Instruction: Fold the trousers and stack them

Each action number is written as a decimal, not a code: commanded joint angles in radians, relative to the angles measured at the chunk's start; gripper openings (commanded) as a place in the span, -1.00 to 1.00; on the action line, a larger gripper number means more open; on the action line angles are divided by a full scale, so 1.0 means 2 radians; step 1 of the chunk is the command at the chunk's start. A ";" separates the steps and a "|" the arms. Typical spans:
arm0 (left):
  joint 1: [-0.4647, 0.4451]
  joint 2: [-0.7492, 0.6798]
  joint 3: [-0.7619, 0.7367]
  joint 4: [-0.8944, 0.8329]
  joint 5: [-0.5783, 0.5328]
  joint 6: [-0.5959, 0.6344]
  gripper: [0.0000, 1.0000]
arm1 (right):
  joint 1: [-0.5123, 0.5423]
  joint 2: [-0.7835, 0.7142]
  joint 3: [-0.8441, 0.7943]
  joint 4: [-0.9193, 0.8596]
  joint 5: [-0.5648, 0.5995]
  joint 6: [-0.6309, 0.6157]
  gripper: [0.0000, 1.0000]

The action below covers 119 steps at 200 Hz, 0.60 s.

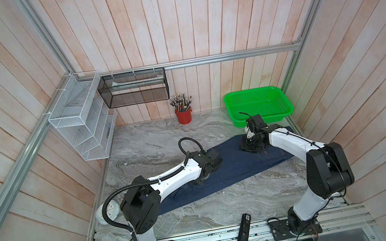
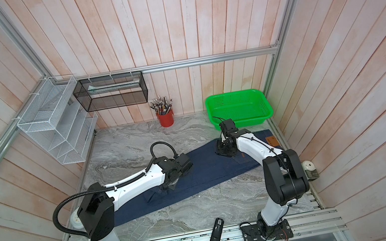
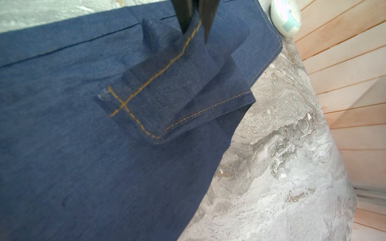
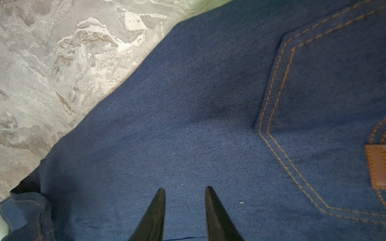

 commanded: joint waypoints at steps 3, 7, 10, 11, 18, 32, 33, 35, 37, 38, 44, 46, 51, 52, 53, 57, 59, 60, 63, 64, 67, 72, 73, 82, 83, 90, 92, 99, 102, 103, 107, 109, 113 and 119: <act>0.017 -0.008 -0.012 0.001 0.019 -0.009 -1.00 | -0.001 -0.002 -0.002 -0.004 -0.003 0.001 -0.34; 0.018 -0.009 -0.013 0.001 0.022 -0.008 -1.00 | -0.001 -0.002 -0.002 -0.004 -0.003 0.001 -0.34; 0.020 -0.009 -0.013 0.002 0.024 -0.008 -1.00 | -0.001 -0.003 -0.003 -0.004 -0.003 0.001 -0.34; 0.021 -0.009 -0.013 0.002 0.025 -0.009 -1.00 | -0.001 -0.002 -0.003 -0.004 -0.003 0.001 -0.34; 0.023 -0.011 -0.012 0.000 0.030 -0.011 -1.00 | -0.001 -0.002 -0.003 -0.004 -0.003 0.001 -0.34; 0.029 -0.025 0.000 -0.013 0.043 -0.023 -1.00 | -0.001 -0.002 -0.003 -0.004 -0.003 0.000 -0.34; 0.029 -0.026 0.001 -0.014 0.045 -0.024 -1.00 | -0.001 -0.002 -0.003 -0.004 -0.003 0.000 -0.34; 0.030 -0.029 0.005 -0.018 0.047 -0.027 -1.00 | -0.001 -0.002 -0.003 -0.004 -0.003 0.000 -0.34; 0.032 -0.032 0.008 -0.021 0.050 -0.031 -1.00 | -0.001 -0.002 -0.003 -0.004 -0.003 0.000 -0.34; 0.032 -0.034 0.010 -0.023 0.052 -0.033 -1.00 | -0.001 -0.002 -0.003 -0.003 -0.003 0.000 -0.34; 0.036 -0.045 0.024 -0.037 0.064 -0.048 -1.00 | -0.002 -0.001 -0.002 -0.001 -0.003 0.000 -0.34; 0.039 -0.049 0.029 -0.041 0.070 -0.053 -1.00 | -0.001 -0.001 -0.003 0.000 -0.003 0.000 -0.34; 0.043 -0.059 0.040 -0.051 0.082 -0.070 -1.00 | -0.001 0.000 -0.003 0.001 -0.004 0.000 -0.34; 0.044 -0.062 0.043 -0.053 0.084 -0.073 -1.00 | -0.001 0.000 -0.003 0.001 -0.005 0.000 -0.34; 0.045 -0.064 0.045 -0.055 0.087 -0.076 -1.00 | -0.001 0.001 -0.003 0.002 -0.005 0.000 -0.34; 0.048 -0.073 0.053 -0.062 0.098 -0.090 -1.00 | -0.001 0.002 -0.003 0.003 -0.007 0.001 -0.34; 0.049 -0.078 0.057 -0.065 0.103 -0.097 -1.00 | -0.001 0.003 -0.002 0.004 -0.008 0.001 -0.34; 0.050 -0.081 0.059 -0.067 0.105 -0.101 -1.00 | -0.001 0.003 -0.002 0.004 -0.009 0.001 -0.34; 0.053 -0.088 0.065 -0.073 0.114 -0.111 -1.00 | -0.001 0.004 -0.003 0.005 -0.010 0.001 -0.34; 0.054 -0.091 0.066 -0.074 0.116 -0.116 -1.00 | -0.002 0.005 -0.003 0.005 -0.010 0.001 -0.34; 0.056 -0.098 0.071 -0.080 0.124 -0.131 -1.00 | -0.002 0.006 -0.003 0.006 -0.012 0.002 -0.34; 0.062 -0.112 0.078 -0.091 0.135 -0.156 -1.00 | -0.001 0.008 -0.002 0.009 -0.015 0.003 -0.35; 0.063 -0.115 0.079 -0.093 0.138 -0.161 -1.00 | -0.001 0.007 -0.002 0.009 -0.016 0.003 -0.35; 0.072 -0.142 0.081 -0.105 0.155 -0.203 -1.00 | -0.001 0.009 -0.004 0.015 -0.022 0.004 -0.35; 0.073 -0.146 0.082 -0.107 0.156 -0.208 -1.00 | -0.001 0.010 -0.005 0.015 -0.023 0.004 -0.35; 0.080 -0.169 0.081 -0.122 0.161 -0.245 -1.00 | -0.001 0.011 -0.006 0.019 -0.027 0.005 -0.35; 0.084 -0.176 0.080 -0.127 0.162 -0.256 -1.00 | -0.001 0.011 -0.006 0.019 -0.028 0.005 -0.35; 0.095 -0.202 0.076 -0.142 0.165 -0.289 -1.00 | -0.001 0.012 -0.005 0.022 -0.031 0.005 -0.35; 0.101 -0.214 0.074 -0.148 0.167 -0.303 -1.00 | -0.001 0.011 -0.006 0.023 -0.032 0.005 -0.35; 0.103 -0.218 0.073 -0.150 0.167 -0.309 -1.00 | -0.001 0.012 -0.006 0.023 -0.033 0.005 -0.35; 0.115 -0.233 0.069 -0.162 0.166 -0.327 -1.00 | -0.001 0.010 -0.006 0.024 -0.034 0.005 -0.34; 0.121 -0.241 0.067 -0.167 0.165 -0.339 -1.00 | -0.001 0.011 -0.006 0.026 -0.034 0.005 -0.35; 0.132 -0.256 0.061 -0.176 0.165 -0.355 -1.00 | -0.001 0.011 -0.006 0.027 -0.036 0.005 -0.34; 0.150 -0.280 0.050 -0.183 0.168 -0.373 -1.00 | -0.001 0.010 -0.006 0.028 -0.038 0.004 -0.34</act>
